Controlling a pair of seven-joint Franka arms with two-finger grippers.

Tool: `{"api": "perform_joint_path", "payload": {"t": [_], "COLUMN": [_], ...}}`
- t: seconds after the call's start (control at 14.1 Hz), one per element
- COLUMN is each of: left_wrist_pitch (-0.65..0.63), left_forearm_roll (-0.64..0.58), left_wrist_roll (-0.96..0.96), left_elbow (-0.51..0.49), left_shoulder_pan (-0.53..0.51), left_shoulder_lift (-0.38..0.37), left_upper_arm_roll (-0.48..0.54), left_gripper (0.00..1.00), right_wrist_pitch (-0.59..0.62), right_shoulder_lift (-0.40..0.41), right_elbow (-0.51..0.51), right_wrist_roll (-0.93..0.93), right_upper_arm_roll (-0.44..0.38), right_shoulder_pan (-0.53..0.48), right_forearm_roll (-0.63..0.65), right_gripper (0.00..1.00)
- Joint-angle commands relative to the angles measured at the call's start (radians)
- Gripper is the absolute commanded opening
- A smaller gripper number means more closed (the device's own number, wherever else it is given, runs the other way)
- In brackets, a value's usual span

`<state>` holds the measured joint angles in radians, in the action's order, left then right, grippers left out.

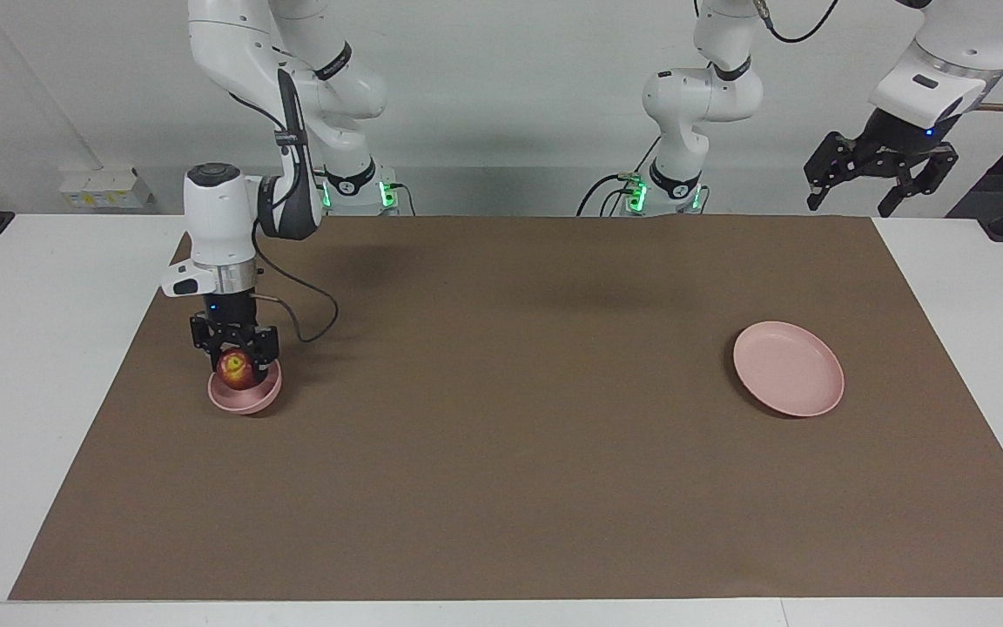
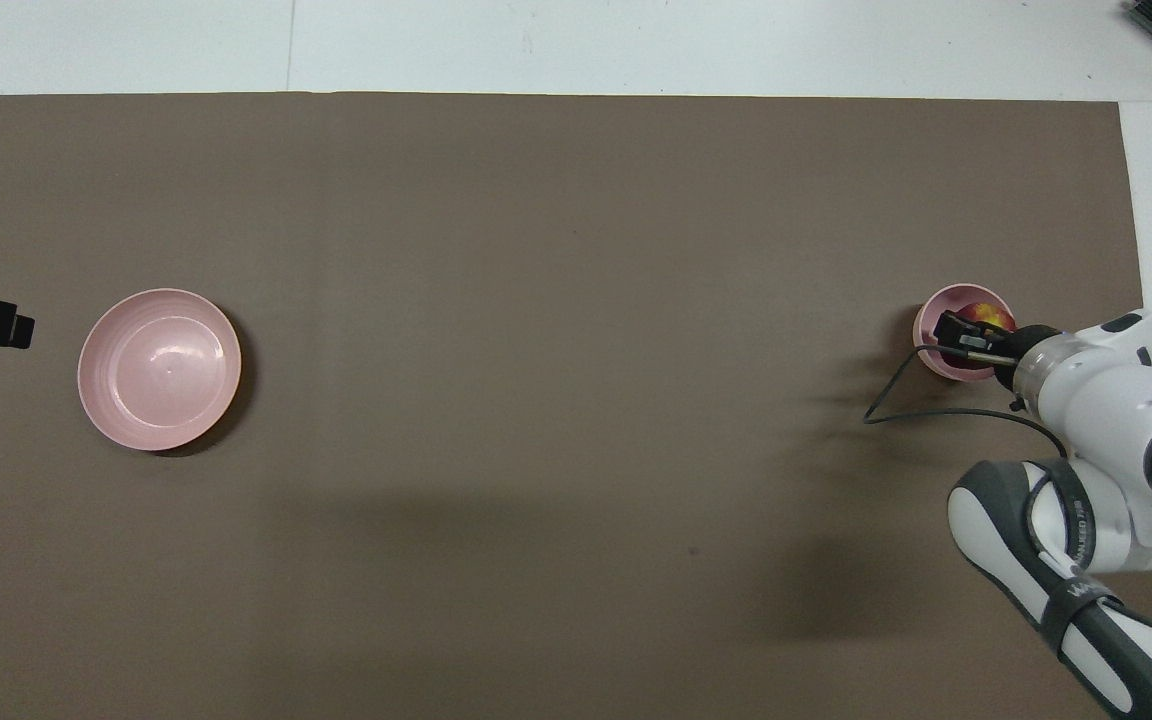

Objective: Move apple from plate to bowl

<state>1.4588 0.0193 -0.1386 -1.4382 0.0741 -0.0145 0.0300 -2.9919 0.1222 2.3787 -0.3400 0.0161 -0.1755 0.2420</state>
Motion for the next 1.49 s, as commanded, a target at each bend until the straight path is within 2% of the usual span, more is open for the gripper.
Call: {"api": "perform_joint_path", "payload": {"t": [0.0,0.07,0.28,0.64,0.85,1.07,1.42], "left_wrist_pitch": [-0.014,-0.015,-0.018,-0.015,-0.015,-0.015,-0.015], "left_forearm_roll": [0.007,0.007,0.005,0.005,0.005,0.005,0.005], "left_wrist_roll": [0.014,0.013,0.005,0.007,0.005,0.007,0.005], "left_elbow": [-0.001,-0.002,-0.001,-0.001,-0.001,-0.001,-0.001], "left_shoulder_pan": [0.004,0.004,0.001,0.0,0.0,0.0,0.0], "left_shoulder_lift": [-0.007,-0.007,-0.007,-0.008,-0.008,-0.008,-0.008], "left_upper_arm_roll": [0.008,0.008,0.007,0.007,0.007,0.007,0.007], "left_gripper": [1.0,1.0,1.0,1.0,1.0,1.0,1.0], "right_wrist_pitch": [-0.024,-0.024,0.042,0.347,0.583,0.859,1.168], "right_shoulder_lift": [0.026,0.033,0.022,-0.05,-0.067,-0.07,-0.072], "right_elbow": [-0.024,-0.035,-0.068,-0.171,-0.277,-0.427,-0.61], "right_wrist_roll": [0.004,0.006,0.019,0.022,0.024,0.029,0.128], "right_upper_arm_roll": [0.01,0.01,0.011,0.022,0.05,0.099,0.123], "right_shoulder_pan": [-0.021,-0.022,-0.019,-0.006,0.01,0.013,0.016], "right_forearm_roll": [0.02,0.02,0.022,0.008,-0.016,-0.136,-0.21], "right_gripper": [0.78,1.0,1.0,1.0,1.0,1.0,1.0]}}
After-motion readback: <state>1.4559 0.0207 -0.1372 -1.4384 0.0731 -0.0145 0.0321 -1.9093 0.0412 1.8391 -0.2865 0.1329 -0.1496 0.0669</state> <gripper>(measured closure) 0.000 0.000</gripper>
